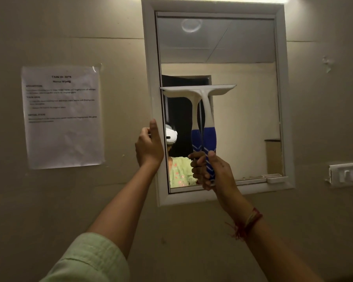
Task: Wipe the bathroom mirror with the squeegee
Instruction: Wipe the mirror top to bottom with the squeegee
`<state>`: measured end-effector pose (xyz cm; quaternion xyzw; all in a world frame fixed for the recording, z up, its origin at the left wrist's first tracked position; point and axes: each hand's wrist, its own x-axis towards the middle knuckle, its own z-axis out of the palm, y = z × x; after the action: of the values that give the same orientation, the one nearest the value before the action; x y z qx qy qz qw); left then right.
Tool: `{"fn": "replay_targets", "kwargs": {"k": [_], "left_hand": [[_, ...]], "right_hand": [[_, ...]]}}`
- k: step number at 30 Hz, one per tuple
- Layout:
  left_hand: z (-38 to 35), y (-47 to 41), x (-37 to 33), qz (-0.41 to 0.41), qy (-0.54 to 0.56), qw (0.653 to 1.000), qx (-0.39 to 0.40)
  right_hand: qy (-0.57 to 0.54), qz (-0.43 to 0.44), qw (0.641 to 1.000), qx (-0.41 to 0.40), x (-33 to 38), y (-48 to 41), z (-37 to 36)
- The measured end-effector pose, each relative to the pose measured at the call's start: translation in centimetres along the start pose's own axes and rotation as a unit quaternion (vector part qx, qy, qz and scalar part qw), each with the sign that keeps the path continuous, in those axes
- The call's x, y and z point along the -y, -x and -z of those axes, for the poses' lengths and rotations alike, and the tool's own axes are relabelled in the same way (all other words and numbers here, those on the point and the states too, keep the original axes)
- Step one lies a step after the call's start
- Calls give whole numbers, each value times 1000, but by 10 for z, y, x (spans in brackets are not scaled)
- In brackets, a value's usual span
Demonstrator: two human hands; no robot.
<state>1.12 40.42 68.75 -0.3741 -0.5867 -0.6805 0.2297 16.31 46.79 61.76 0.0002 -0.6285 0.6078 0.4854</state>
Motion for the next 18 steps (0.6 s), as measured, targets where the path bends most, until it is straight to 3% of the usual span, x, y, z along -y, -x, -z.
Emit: {"fn": "replay_targets", "kwargs": {"k": [10,18], "left_hand": [[-3,-1,1,4,-12,1000,-10],[-2,-2,1,7,-18,1000,-15]], "right_hand": [[-29,-15,999,7,-17,24,6],[-62,-48,996,-41,-33,45,2]]}}
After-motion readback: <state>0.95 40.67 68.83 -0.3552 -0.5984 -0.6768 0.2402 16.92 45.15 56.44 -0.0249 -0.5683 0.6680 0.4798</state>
